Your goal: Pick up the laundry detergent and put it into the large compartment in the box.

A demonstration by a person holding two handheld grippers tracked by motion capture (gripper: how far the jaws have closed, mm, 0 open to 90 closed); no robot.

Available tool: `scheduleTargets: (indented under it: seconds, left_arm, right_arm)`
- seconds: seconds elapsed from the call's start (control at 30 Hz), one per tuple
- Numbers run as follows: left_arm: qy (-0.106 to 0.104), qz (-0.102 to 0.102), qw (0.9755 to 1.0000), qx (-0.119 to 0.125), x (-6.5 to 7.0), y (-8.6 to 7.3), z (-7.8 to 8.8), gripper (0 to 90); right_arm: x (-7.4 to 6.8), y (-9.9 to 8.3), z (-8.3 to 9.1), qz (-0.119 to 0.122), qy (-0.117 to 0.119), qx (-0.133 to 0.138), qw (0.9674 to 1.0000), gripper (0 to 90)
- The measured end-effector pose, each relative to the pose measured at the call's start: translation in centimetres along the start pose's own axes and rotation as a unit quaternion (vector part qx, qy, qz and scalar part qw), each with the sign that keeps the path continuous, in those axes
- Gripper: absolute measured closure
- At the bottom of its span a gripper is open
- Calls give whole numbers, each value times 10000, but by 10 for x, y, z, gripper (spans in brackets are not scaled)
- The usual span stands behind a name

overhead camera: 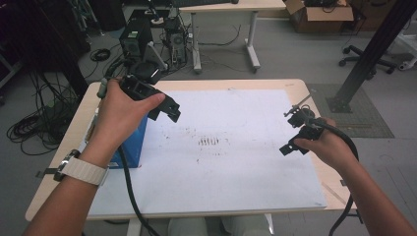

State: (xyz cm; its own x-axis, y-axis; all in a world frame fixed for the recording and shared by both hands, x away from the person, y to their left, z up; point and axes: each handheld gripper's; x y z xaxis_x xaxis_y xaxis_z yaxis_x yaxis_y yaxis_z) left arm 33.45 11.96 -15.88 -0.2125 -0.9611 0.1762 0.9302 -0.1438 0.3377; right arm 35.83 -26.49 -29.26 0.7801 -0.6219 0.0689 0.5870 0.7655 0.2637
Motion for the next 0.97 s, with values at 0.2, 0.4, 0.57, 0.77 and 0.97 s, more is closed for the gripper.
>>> scheduleTargets:
  seconds: [0.2,0.4,0.57,0.77,0.97]
  left_arm:
    - [-45,-63,10000,-47,4,0,-9,49]
    - [-57,-136,9999,-72,10,1,-11,55]
    - [-86,-154,9998,-100,11,1,-12,63]
    - [-87,-163,9998,-115,11,-1,-12,63]
    - [-74,-174,9998,-100,12,-1,-12,63]
  right_arm:
    - [0,-1,0,6,6,-16,10000,116]
    - [3,-5,2,-57,-6,-14,10000,115]
    - [5,-5,1,-84,21,-3,10000,116]
    - [5,-6,2,-90,21,-2,10000,115]
    - [4,-4,3,-73,25,24,10000,115]
Point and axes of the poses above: each handheld gripper's, and its own axes: z roughly backward along the jaws, y roughly out of its top, x roughly to its right, and after that the axes turned 14 degrees about z, right-handed
